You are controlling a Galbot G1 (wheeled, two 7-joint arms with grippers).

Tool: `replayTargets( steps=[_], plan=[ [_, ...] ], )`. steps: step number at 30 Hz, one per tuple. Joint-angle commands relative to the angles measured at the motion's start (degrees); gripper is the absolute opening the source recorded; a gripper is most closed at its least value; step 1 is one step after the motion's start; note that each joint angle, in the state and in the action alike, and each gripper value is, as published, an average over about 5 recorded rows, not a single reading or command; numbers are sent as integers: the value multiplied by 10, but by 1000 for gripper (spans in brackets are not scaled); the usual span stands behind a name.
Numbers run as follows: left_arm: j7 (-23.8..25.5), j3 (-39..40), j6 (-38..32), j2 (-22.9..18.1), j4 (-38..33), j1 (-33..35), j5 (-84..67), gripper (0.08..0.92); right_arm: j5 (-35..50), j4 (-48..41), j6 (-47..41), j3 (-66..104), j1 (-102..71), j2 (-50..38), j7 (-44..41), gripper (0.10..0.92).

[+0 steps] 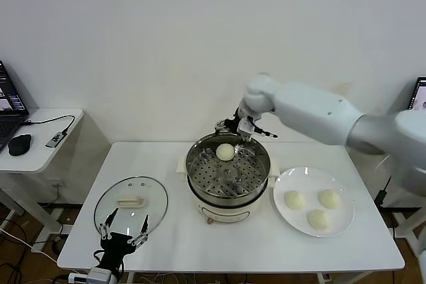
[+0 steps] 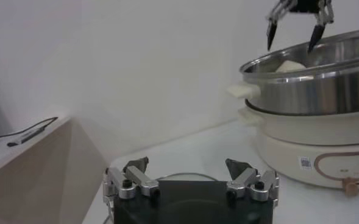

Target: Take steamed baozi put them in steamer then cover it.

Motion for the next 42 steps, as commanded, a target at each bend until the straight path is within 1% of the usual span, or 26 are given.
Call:
replayTargets(
  steps=[1,4,8,13,19,23,28,35,42],
  plan=[
    [0,1,1,1,-1,-1,0,823,202,177,-348,-43,95,-164,-37,823],
    [1,1,1,5,-3,-2,-2,823,218,208,-385,-38,94,-222,-35,823],
    [1,1,1,11,-5,-2,-4,823,227,232,-395,-39,85,-288,-38,823],
    [1,-1,1,15,-2,-5,-8,823,188,235,-359,-30,44,-340,-56,823],
    [0,-1,1,17,2,-8,-10,823,135,214,-304,-14,-16,-361,-84,823],
    [0,-3,1,15,1,-8,-9,823,102,183,-264,26,-89,-363,-106,823],
    [0,-5,0,12,2,-7,-8,823,56,139,-220,111,-198,-348,-112,823],
    [0,-12,1,9,4,-6,-7,823,14,91,-222,168,-274,-300,-92,823],
    [0,-20,0,7,6,-4,-4,823,-3,55,-223,187,-303,-244,-82,823]
  ],
)
